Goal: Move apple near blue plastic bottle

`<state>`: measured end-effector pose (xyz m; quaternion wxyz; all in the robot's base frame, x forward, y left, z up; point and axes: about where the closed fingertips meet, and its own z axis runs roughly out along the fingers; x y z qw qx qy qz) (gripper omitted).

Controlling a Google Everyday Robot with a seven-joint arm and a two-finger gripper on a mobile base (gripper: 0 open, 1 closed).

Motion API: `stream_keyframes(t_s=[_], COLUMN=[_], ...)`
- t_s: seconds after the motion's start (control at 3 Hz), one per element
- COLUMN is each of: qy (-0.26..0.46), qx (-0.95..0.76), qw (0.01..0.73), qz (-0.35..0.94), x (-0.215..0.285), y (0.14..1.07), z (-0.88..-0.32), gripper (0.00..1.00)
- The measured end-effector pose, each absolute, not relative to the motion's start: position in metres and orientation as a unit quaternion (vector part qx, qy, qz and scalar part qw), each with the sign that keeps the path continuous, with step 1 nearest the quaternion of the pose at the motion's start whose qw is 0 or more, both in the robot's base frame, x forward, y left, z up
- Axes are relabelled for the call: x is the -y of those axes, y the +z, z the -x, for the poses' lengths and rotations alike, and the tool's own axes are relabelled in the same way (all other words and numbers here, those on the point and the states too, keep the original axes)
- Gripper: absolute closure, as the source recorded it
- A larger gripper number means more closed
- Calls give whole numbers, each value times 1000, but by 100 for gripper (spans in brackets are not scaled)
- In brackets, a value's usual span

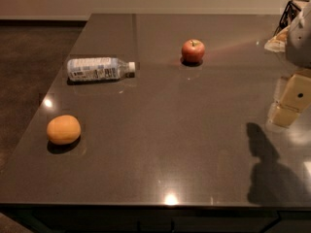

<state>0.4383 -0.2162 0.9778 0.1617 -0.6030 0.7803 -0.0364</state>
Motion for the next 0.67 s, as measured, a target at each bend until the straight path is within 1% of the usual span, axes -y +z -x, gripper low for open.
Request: stream_keyframes(t_s=[0.33, 0.67], qy=[-36, -17], qx=[-780, -784], qw=[162, 163], qz=[603, 599], x=[216, 207], y=[978, 975], z=[-438, -457], gripper=[0, 0])
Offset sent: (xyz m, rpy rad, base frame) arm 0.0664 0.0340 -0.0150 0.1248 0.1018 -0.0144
